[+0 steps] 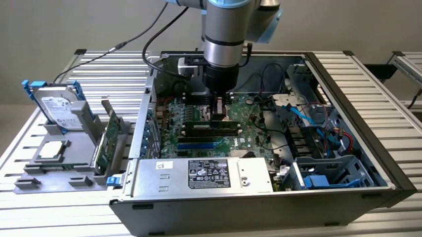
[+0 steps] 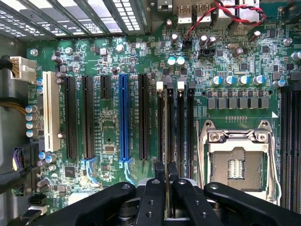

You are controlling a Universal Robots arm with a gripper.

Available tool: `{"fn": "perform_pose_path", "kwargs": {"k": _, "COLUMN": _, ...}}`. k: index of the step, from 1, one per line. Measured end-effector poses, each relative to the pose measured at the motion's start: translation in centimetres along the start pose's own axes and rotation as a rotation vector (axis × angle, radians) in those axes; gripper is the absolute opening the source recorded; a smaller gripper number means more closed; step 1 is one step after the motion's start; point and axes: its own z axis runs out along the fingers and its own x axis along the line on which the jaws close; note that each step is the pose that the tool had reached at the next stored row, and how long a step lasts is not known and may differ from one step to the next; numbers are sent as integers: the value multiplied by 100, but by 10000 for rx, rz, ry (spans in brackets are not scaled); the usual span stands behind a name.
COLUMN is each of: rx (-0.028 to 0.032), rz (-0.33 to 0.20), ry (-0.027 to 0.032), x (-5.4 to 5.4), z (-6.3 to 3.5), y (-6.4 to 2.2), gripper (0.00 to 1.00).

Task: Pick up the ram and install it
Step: 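Insert the ram into the slot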

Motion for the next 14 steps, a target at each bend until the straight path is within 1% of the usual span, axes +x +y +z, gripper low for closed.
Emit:
{"fn": "perform_pose_path", "kwargs": {"k": 6, "rx": 1, "rz": 0, "ry": 2, "x": 0, "z": 1, "y": -6, "gripper": 13}}
{"fn": "perform_pose_path", "kwargs": {"k": 14, "rx": 2, "rz": 1, "ry": 27, "x": 1, "z": 2, "y": -7, "gripper": 13}}
